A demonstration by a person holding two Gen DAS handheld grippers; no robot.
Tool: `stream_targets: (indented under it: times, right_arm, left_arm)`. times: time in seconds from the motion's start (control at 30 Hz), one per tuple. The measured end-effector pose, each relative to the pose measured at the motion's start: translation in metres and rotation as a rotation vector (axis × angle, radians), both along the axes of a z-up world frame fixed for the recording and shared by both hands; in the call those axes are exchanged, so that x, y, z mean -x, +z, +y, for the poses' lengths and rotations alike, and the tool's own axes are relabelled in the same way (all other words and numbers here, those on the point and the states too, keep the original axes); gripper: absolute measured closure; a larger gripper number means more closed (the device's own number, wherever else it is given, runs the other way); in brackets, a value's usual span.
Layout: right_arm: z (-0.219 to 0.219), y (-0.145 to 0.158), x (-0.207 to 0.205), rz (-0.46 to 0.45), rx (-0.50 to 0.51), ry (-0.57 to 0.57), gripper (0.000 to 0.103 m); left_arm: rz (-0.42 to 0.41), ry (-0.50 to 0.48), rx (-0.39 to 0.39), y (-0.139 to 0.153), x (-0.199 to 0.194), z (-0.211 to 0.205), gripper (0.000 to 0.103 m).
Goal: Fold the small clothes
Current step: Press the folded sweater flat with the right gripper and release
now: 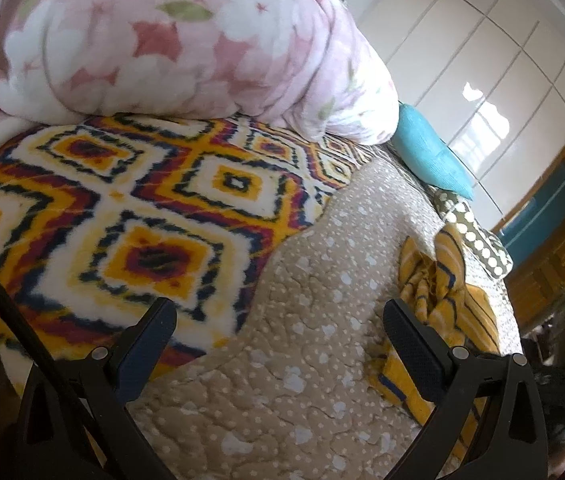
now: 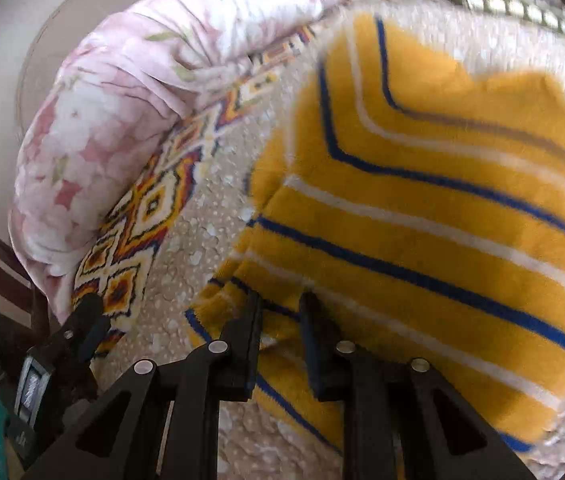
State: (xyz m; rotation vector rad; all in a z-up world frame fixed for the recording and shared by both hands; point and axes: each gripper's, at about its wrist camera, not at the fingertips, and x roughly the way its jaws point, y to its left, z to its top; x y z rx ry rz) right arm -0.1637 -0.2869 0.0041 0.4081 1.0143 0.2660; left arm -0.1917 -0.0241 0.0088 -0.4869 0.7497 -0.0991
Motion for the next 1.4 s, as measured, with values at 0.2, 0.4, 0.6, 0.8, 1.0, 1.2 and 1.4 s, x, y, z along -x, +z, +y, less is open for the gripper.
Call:
stream_targets:
  times: [0.2,0.4,0.6,0.8,1.0,1.2,1.4]
  right_arm:
    - [-0.017,0.054,0.014,-0.159,0.155,-0.048,0.082]
    - [-0.04,0.062,-0.02,-0.133,0.245,-0.105,0.082]
    - [-0.032,0.041,-0.074,-0.041,0.256,-0.031,0.082]
    - [-0.016,0.005,-0.131,0.07,0.206,-0.005,0.082]
    - [-0.009,0.006,-0.142,0.082,0.236,-0.039,0.079]
    - [-0.053,0.072,-0.077,-0.077,0.161,-0.115,0.04]
    - [-0.148,0.066,0.012,-0.067,0.093,-0.296,0.023]
  left_arm:
    - [-0.038,-0.136,0.024,0.017,-0.012,-0.036,0.001]
    - [0.04,-0.385,-0.028,0.012,-0.045,-0.105,0.028]
    - [0.14,-0.444,0.084,-0.014,-0.06,-0.104,0.088]
    - [0.114,-0.455,0.091,-0.018,-0.055,-0.093,0.088]
    - [0.084,-0.48,0.059,-0.017,-0.048,-0.092,0.084]
    - [0.065,-0.472,0.11,-0.009,-0.036,-0.075,0.069]
    - [0.01,-0.403,0.179,-0.001,-0.028,-0.055,0.028]
